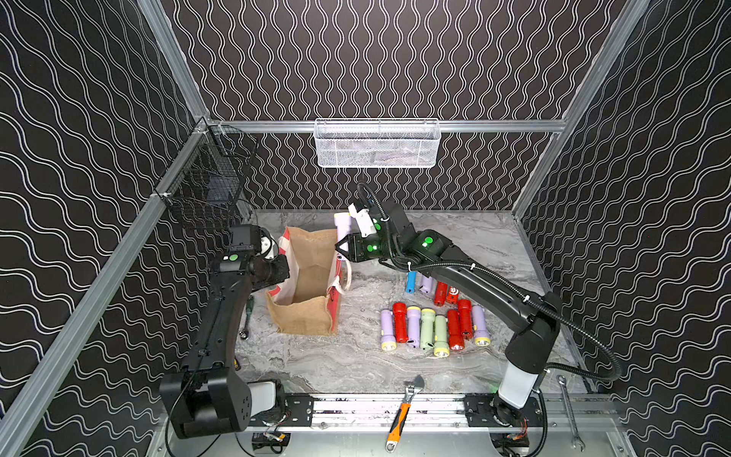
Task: Put the flashlights into the tote bags
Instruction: Adjust the canvas bag at the center of the board, then place the flashlight in the canvas bag.
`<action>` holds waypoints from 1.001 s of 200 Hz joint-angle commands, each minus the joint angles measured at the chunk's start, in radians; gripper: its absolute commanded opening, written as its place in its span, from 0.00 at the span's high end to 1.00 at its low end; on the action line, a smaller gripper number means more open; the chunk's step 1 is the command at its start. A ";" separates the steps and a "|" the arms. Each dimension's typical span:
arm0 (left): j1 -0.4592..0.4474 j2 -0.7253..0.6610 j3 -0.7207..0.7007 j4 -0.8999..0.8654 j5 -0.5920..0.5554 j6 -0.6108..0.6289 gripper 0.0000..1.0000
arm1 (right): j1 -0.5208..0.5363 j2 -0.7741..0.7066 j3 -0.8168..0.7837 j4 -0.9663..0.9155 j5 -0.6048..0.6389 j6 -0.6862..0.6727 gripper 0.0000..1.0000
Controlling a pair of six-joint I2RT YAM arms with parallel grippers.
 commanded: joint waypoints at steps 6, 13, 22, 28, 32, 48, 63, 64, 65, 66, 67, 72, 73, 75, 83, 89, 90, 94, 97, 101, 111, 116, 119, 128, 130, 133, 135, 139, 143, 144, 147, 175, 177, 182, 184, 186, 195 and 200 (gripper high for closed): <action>-0.045 -0.020 -0.001 0.103 0.145 -0.120 0.97 | -0.002 0.000 0.014 0.081 -0.024 0.009 0.68; -0.065 -0.024 0.007 0.110 0.147 -0.152 0.97 | -0.002 -0.001 0.012 0.084 -0.021 0.008 0.68; -0.095 -0.034 0.014 0.116 0.140 -0.194 0.96 | -0.003 0.001 0.016 0.087 -0.020 0.007 0.68; -0.113 -0.043 0.013 0.131 0.141 -0.223 0.96 | -0.002 0.004 0.021 0.086 -0.020 0.005 0.68; -0.120 -0.048 0.011 0.141 0.145 -0.238 0.96 | -0.002 0.006 0.023 0.085 -0.021 0.005 0.68; -0.134 -0.065 0.006 0.169 0.149 -0.289 0.95 | -0.002 0.020 0.038 0.074 -0.028 0.006 0.69; -0.135 -0.066 0.009 0.152 0.110 -0.304 0.94 | -0.002 0.026 0.029 0.068 -0.030 0.007 0.69; -0.135 -0.066 0.009 0.150 0.106 -0.303 0.94 | -0.002 0.025 0.027 0.068 -0.029 0.007 0.69; -0.135 -0.066 0.009 0.148 0.103 -0.303 0.93 | -0.002 0.025 0.025 0.069 -0.029 0.007 0.69; -0.135 -0.066 0.009 0.146 0.102 -0.304 0.93 | -0.003 0.025 0.022 0.069 -0.027 0.008 0.69; -0.135 -0.065 0.009 0.146 0.100 -0.305 0.93 | -0.003 0.025 0.022 0.069 -0.027 0.008 0.69; -0.135 -0.066 0.006 0.141 0.096 -0.304 0.93 | -0.003 0.024 0.010 0.070 -0.022 0.010 0.69; -0.135 -0.066 0.005 0.141 0.096 -0.305 0.93 | -0.003 0.023 0.008 0.071 -0.020 0.011 0.69; -0.135 -0.067 0.002 0.141 0.095 -0.305 0.93 | -0.005 0.023 0.004 0.070 -0.018 0.011 0.69; -0.135 -0.069 -0.013 0.144 0.102 -0.310 0.92 | -0.009 0.021 -0.016 0.074 -0.014 0.018 0.69; -0.135 -0.071 -0.026 0.151 0.108 -0.315 0.91 | -0.013 0.025 -0.027 0.079 -0.015 0.025 0.69; -0.135 -0.072 -0.029 0.152 0.109 -0.317 0.91 | -0.015 0.025 -0.029 0.079 -0.016 0.027 0.69; -0.135 -0.072 -0.039 0.156 0.113 -0.320 0.91 | -0.017 0.029 -0.033 0.081 -0.019 0.034 0.69; -0.135 -0.072 -0.044 0.160 0.115 -0.321 0.91 | -0.019 0.033 -0.035 0.082 -0.024 0.037 0.70; -0.135 -0.072 -0.052 0.163 0.118 -0.325 0.91 | -0.021 0.039 -0.035 0.083 -0.033 0.041 0.70; -0.136 -0.071 -0.076 0.176 0.129 -0.338 0.91 | -0.023 0.059 -0.025 0.078 -0.043 0.048 0.70; -0.136 -0.073 -0.089 0.183 0.141 -0.344 0.91 | -0.023 0.070 -0.014 0.069 -0.044 0.050 0.70; -0.135 -0.074 -0.097 0.186 0.148 -0.349 0.91 | -0.022 0.071 -0.008 0.065 -0.048 0.050 0.70; -0.135 -0.080 -0.118 0.203 0.164 -0.364 0.90 | -0.019 0.114 0.013 0.052 -0.063 0.054 0.70; -0.135 -0.081 -0.123 0.207 0.166 -0.367 0.90 | -0.019 0.120 0.019 0.050 -0.066 0.055 0.70; -0.135 -0.083 -0.130 0.212 0.170 -0.374 0.90 | -0.019 0.128 0.026 0.045 -0.070 0.056 0.70; -0.135 -0.085 -0.134 0.216 0.171 -0.377 0.90 | -0.019 0.136 0.032 0.040 -0.076 0.058 0.70; -0.135 -0.088 -0.142 0.224 0.177 -0.381 0.90 | -0.019 0.146 0.039 0.038 -0.081 0.060 0.70; -0.136 -0.091 -0.149 0.230 0.182 -0.385 0.90 | -0.018 0.156 0.045 0.033 -0.089 0.061 0.70; -0.136 -0.090 -0.150 0.231 0.183 -0.386 0.90 | -0.017 0.158 0.046 0.032 -0.091 0.061 0.70; -0.135 -0.090 -0.154 0.233 0.187 -0.387 0.90 | -0.017 0.166 0.053 0.026 -0.096 0.061 0.70; -0.135 -0.073 -0.144 0.227 0.196 -0.353 0.90 | -0.008 0.217 0.075 -0.037 -0.112 0.050 0.71; -0.135 -0.073 -0.142 0.226 0.195 -0.349 0.90 | -0.007 0.218 0.074 -0.039 -0.112 0.049 0.71; -0.136 -0.073 -0.137 0.222 0.186 -0.343 0.89 | -0.006 0.220 0.068 -0.046 -0.115 0.048 0.71; -0.136 -0.072 -0.135 0.220 0.181 -0.340 0.89 | -0.005 0.222 0.064 -0.050 -0.116 0.047 0.71; -0.136 -0.071 -0.133 0.217 0.177 -0.336 0.89 | -0.005 0.222 0.063 -0.052 -0.116 0.047 0.71; -0.137 -0.068 -0.125 0.212 0.163 -0.327 0.89 | -0.004 0.222 0.049 -0.066 -0.108 0.041 0.71; -0.136 -0.065 -0.121 0.211 0.160 -0.321 0.88 | -0.002 0.227 0.041 -0.074 -0.105 0.037 0.70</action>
